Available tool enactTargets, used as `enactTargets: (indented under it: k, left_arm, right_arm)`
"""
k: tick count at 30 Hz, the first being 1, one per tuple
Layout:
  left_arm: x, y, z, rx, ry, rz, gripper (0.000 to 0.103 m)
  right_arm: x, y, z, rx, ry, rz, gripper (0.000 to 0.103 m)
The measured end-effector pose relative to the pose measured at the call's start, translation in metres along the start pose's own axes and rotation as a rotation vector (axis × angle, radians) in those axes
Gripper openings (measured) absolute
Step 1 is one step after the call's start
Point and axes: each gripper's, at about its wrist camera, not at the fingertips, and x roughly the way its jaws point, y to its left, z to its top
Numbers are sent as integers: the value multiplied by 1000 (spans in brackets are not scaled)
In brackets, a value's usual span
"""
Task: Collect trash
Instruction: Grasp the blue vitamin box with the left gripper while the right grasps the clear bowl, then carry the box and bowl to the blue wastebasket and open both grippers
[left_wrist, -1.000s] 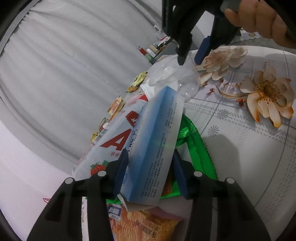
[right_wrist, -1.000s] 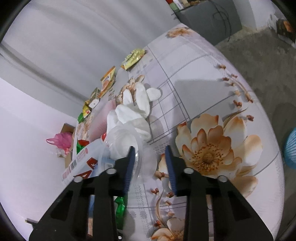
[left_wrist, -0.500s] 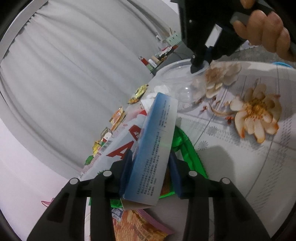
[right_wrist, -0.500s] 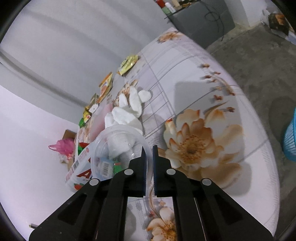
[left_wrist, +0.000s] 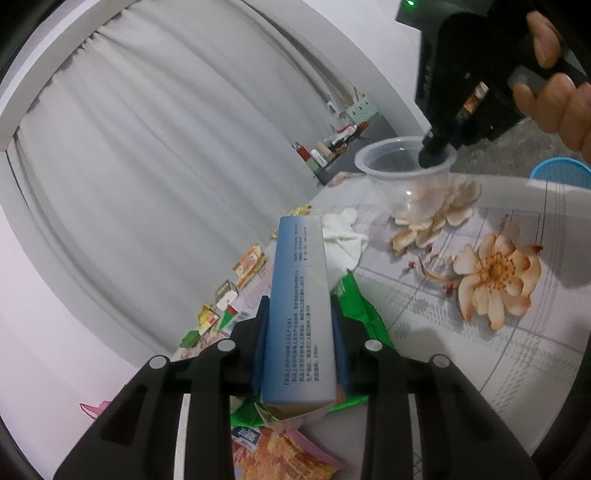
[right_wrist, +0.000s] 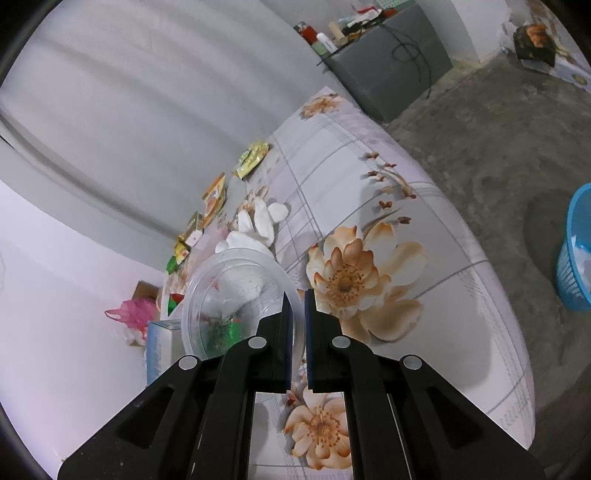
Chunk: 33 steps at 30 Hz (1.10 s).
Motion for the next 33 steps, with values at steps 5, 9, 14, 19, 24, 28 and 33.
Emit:
enactTargets:
  k: [5, 9, 14, 19, 24, 28, 33]
  left_arm:
    - [-12, 11, 6, -12, -50, 17, 29]
    - [-25, 22, 11, -20, -95, 23, 29]
    - [-31, 27, 18, -13, -134, 32, 29]
    - [-31, 28, 28, 6, -162, 46, 29]
    - [-39, 24, 42, 9, -196, 58, 29]
    - [-45, 20, 54, 22, -228, 53, 29]
    - [-46, 9, 73, 34, -273, 32, 29]
  right_arm:
    - [-12, -4, -7, 21, -25, 14, 4]
    - [-22, -6, -11, 36, -51, 13, 4]
    - [-37, -15, -16, 67, -97, 32, 4]
    - [-51, -24, -18, 87, -129, 56, 4]
    - [-64, -30, -18, 96, -159, 75, 4]
    - [-80, -41, -20, 111, -188, 85, 4]
    - [-94, -56, -20, 139, -222, 83, 4]
